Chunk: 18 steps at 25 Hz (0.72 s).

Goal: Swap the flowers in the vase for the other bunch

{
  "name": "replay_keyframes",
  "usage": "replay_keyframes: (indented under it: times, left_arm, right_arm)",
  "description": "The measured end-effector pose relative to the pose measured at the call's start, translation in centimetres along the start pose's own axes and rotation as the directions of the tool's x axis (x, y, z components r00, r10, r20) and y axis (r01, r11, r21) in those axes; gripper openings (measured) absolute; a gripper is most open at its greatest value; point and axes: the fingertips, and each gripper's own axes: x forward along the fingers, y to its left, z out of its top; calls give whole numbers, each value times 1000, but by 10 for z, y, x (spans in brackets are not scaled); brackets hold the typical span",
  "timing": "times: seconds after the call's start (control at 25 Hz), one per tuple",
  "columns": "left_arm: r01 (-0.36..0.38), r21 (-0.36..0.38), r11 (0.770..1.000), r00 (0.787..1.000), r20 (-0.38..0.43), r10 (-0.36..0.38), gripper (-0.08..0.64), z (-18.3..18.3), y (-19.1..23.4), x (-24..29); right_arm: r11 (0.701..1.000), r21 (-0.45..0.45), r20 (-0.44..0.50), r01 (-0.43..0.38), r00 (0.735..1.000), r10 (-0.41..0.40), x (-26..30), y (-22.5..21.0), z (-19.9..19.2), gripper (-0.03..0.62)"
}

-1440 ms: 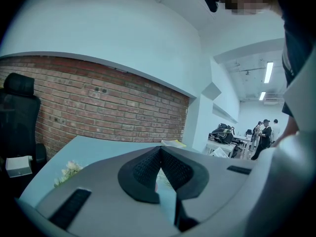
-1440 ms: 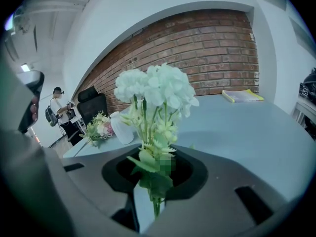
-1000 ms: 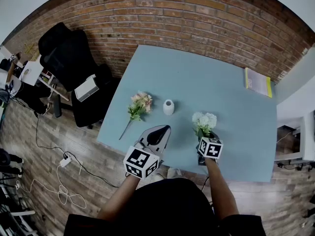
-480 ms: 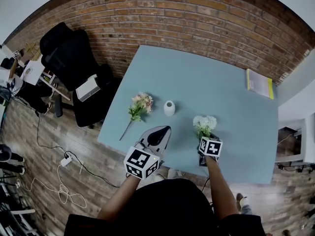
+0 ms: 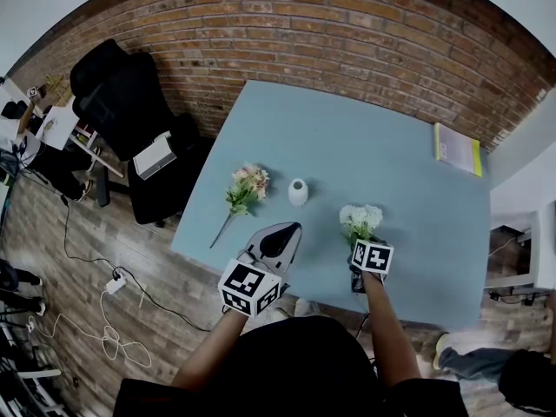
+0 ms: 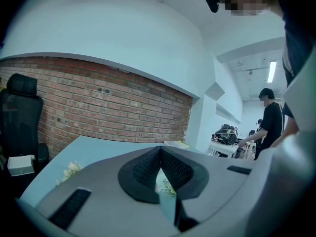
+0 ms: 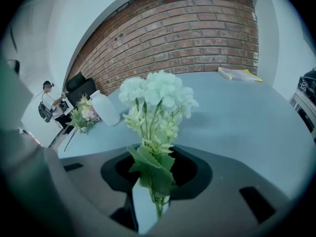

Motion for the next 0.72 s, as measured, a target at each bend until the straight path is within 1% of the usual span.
replay_keyframes:
  times: [0.2,0.4,0.56,0.72]
  left_arm:
    - [1,-2,1000,1000,3,-1,6,1,0,0]
    - [5,-5,1000,1000,7,-5,6,0,-3,-1]
    - [8,-7,1000,1000,14,-8,6,1,-5,-2]
    - [14,-5,1000,1000,16,-14,6,2,-8,-4]
  right_arm:
    - [1000,1,0,-15,1000,15,-3,3,3,161]
    - [999,10,16,-32,999,32,-10,6,5,216]
    - [999,11,45,-41,998,40,-17,9,13,237]
    - [1000,-1,73,-31,997,31,-29,10,22,238]
